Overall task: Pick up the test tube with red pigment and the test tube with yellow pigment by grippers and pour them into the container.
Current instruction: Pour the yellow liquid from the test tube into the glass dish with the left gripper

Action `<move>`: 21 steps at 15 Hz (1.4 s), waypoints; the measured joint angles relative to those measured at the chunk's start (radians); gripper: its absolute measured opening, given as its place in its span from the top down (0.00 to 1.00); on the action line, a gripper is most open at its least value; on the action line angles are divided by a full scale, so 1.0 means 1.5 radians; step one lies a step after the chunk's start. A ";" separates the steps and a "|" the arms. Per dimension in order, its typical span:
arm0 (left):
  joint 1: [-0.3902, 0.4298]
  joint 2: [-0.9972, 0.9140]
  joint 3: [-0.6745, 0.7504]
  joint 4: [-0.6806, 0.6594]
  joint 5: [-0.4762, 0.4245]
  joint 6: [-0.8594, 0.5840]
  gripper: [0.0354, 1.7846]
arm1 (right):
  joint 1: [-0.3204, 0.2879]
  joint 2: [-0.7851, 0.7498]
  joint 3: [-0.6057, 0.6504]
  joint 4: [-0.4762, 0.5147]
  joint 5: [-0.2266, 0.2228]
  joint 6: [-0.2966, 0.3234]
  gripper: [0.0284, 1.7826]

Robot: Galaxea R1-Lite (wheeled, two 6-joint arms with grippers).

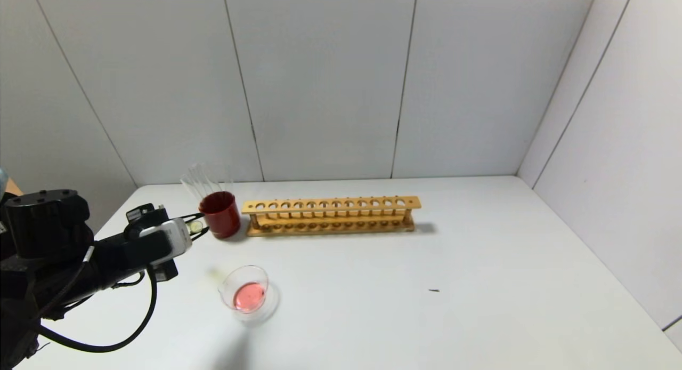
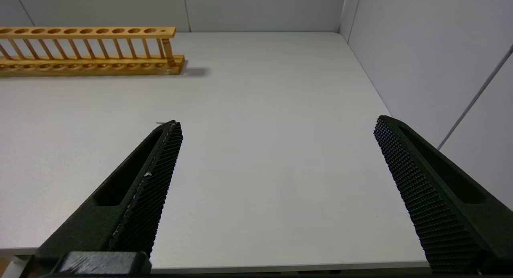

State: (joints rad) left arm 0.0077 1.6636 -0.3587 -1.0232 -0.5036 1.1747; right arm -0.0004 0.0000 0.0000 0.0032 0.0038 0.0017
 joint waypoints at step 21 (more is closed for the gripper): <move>-0.050 0.110 -0.048 0.041 0.006 0.298 0.83 | 0.000 0.000 0.000 0.000 0.000 0.000 0.02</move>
State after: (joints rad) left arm -0.0668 1.8294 -0.4311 -0.9615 -0.4940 1.6221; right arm 0.0000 0.0000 0.0000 0.0032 0.0038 0.0017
